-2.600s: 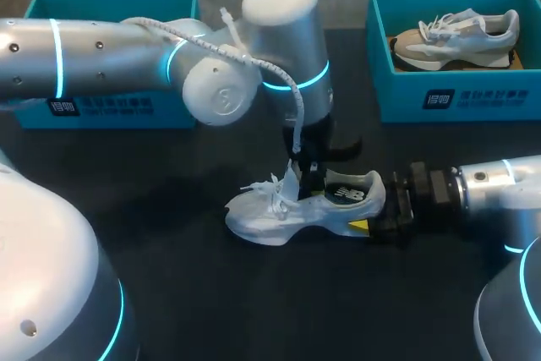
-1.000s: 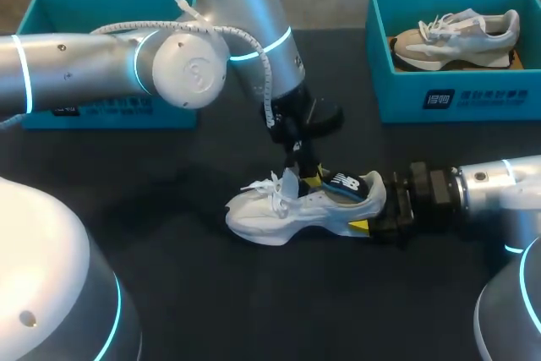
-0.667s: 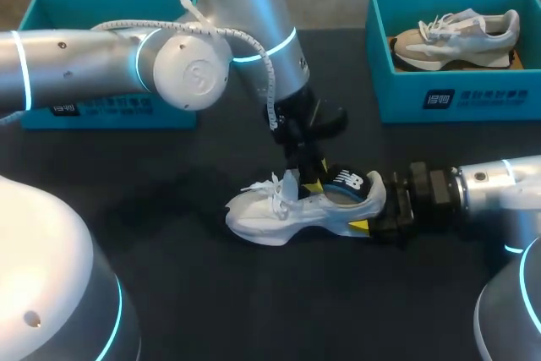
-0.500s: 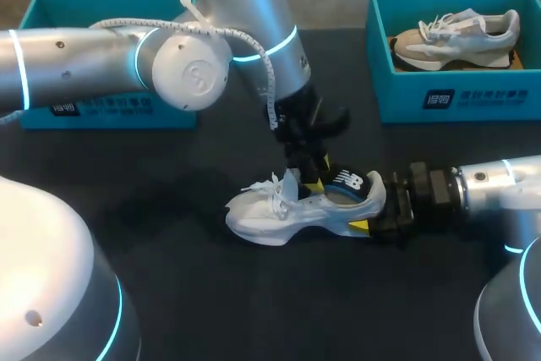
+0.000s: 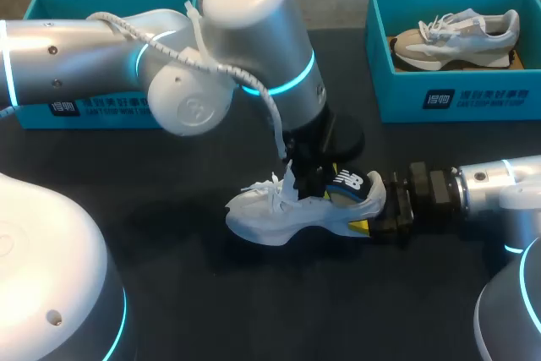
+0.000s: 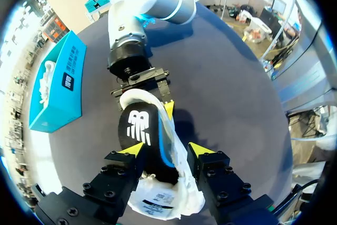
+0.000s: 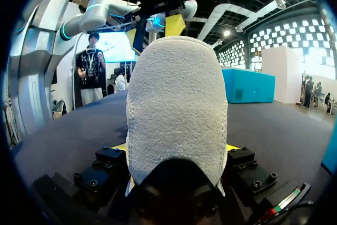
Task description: Take the shoe out of the shoebox, open the shoe tongue, remove and reinsert the insole, then place the shoe into the shoebox
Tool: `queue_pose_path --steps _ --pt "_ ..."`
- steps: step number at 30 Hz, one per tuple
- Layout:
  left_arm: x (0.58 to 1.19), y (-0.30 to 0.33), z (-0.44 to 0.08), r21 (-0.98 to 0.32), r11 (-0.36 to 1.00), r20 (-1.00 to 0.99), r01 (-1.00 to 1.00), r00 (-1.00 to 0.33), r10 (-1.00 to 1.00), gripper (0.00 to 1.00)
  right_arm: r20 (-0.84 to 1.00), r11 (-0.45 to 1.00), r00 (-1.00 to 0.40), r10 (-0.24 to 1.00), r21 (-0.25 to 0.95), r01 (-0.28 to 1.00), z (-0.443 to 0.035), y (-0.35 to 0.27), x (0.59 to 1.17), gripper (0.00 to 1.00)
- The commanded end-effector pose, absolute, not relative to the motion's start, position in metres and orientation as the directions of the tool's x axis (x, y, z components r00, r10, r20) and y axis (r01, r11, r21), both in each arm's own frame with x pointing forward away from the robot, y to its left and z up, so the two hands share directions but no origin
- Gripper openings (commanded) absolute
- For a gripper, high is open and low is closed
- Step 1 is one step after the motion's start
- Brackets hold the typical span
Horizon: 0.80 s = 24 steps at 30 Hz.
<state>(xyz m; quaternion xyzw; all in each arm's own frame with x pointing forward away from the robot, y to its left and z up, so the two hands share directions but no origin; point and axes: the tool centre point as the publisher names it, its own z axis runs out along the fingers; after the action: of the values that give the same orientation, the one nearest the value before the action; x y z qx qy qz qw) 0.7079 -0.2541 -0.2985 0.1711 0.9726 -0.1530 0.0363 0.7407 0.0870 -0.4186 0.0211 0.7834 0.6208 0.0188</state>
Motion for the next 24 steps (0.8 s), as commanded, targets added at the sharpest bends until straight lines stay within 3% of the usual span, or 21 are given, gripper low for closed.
queue_pose_path --steps 1,24 --pt "0.698 -0.255 -0.297 -0.252 0.904 -0.209 0.347 -0.931 0.299 0.52 -0.005 0.23 -0.998 0.057 0.973 0.009 -0.421 0.088 0.74 0.0" --pt "0.708 -0.27 -0.308 -0.159 0.903 -0.363 0.4 -0.874 0.323 0.52 -0.005 0.23 -0.998 0.057 0.973 0.009 -0.421 0.088 0.74 0.0"
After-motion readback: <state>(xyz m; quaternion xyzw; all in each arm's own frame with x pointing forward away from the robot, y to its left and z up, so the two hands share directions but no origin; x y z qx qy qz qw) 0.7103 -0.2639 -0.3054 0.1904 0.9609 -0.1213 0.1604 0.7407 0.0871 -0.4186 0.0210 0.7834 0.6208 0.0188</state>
